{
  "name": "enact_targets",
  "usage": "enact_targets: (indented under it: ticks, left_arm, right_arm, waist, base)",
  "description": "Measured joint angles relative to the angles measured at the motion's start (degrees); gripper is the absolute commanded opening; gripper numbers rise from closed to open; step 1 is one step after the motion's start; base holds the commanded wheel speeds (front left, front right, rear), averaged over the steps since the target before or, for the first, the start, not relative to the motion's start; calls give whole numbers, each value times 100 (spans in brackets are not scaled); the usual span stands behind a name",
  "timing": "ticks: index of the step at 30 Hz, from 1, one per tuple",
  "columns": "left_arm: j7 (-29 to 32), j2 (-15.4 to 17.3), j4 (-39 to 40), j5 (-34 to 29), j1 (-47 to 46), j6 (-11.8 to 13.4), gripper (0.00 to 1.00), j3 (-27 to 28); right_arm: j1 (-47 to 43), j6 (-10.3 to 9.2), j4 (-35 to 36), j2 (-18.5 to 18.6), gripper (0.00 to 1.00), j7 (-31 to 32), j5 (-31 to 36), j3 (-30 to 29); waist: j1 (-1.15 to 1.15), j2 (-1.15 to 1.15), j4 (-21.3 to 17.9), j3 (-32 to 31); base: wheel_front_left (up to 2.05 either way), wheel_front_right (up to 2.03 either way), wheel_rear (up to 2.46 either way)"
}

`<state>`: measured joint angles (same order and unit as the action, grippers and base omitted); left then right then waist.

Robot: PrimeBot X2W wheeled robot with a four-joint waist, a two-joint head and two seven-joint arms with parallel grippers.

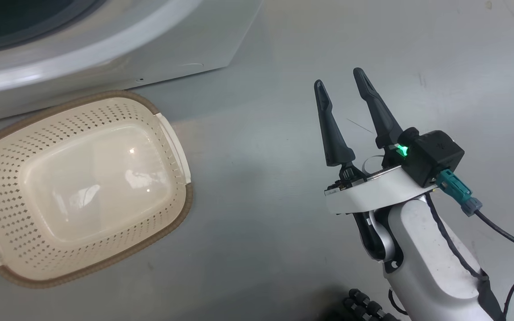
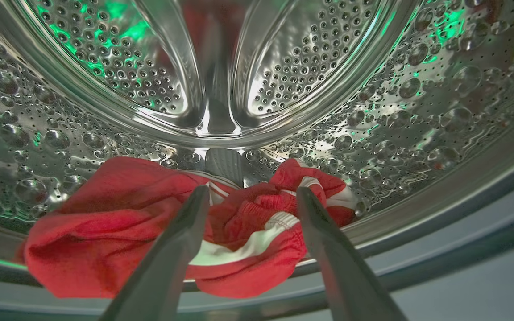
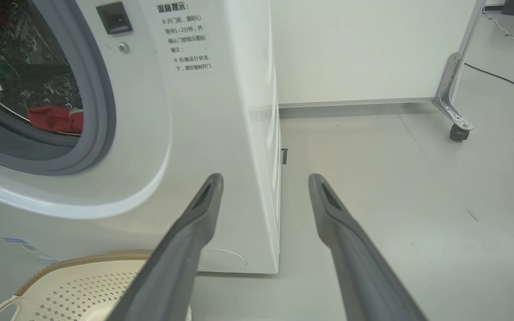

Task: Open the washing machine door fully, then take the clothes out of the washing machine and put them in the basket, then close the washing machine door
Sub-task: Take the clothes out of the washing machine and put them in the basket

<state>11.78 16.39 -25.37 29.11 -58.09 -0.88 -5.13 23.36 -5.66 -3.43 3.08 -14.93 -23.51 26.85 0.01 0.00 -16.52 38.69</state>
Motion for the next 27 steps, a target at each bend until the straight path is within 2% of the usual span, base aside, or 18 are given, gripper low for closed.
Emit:
enact_targets:
  ticks: [5,19,20,21,22,27]
  left_arm:
    - [187,149,-347,-42,-252,0,100,0]
    - [893,281,-1336,-192,-504,9,100,-141]
    - [937,279,-1386,-191,-527,32,92,-137]
    - [993,280,-1441,-191,-553,48,34,-151]
    - [1047,279,-1492,-191,-575,59,0,-167]
    - [1159,274,-1650,-189,-660,59,0,-202]
  right_arm:
    - [33,-10,-3,0,100,0,-102,66]
    - [94,-55,-34,-2,100,0,-120,126]
    - [99,-55,-37,-2,100,0,-120,131]
    - [107,-55,-41,-2,100,0,-120,132]
    - [114,-56,-42,-2,100,0,-120,135]
    - [144,-99,-58,-2,100,0,-120,138]
  waist:
    - [0,0,-152,65]
    - [0,0,-337,107]
    - [0,0,-341,108]
    - [-1,0,-344,107]
    - [0,0,-346,107]
    - [0,0,-351,103]
  base:
    - [0,0,0]
    - [0,0,0]
    - [0,0,0]
    - [0,0,0]
    - [0,0,0]
    - [0,0,0]
